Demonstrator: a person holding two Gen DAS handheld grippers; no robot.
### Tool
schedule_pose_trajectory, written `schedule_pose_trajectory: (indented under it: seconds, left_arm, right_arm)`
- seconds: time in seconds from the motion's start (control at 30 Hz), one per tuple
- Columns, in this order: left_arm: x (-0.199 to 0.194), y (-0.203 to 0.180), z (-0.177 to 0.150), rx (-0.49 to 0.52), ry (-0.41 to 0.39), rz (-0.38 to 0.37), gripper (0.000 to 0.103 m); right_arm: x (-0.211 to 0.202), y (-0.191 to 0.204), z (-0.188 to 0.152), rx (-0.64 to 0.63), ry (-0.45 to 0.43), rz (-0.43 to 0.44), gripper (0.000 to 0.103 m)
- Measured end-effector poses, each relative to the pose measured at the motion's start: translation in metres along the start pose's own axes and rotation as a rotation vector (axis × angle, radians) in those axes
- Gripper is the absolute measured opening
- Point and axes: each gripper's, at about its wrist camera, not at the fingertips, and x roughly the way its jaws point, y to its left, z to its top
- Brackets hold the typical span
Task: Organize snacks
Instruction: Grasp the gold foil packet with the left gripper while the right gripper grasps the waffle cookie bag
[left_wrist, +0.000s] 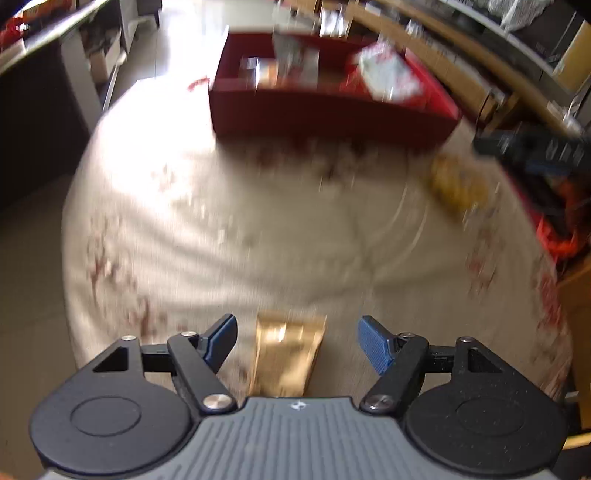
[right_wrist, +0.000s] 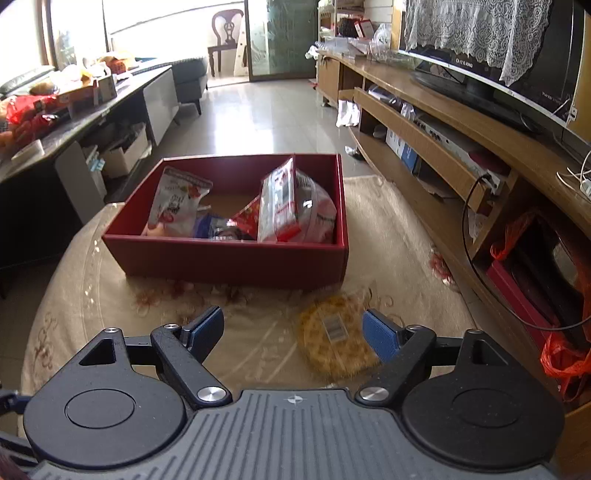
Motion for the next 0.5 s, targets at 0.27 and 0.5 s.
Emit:
schedule_pose_trajectory:
  seconds: [0.27,0.5]
  left_arm:
    - [0.024,-0.013,-0.022,0.028,0.065,0.035,0.062]
    - [0.015,-0.024,-0.016,0.058,0.040,-0.005,0.032]
  right_arm:
    - [0.010,-0.027,-0.012,0.016,0.066,-0.012,0.087]
    - [0.038,-0.067,-0.016,0.073,0.144,-0.039,0.087]
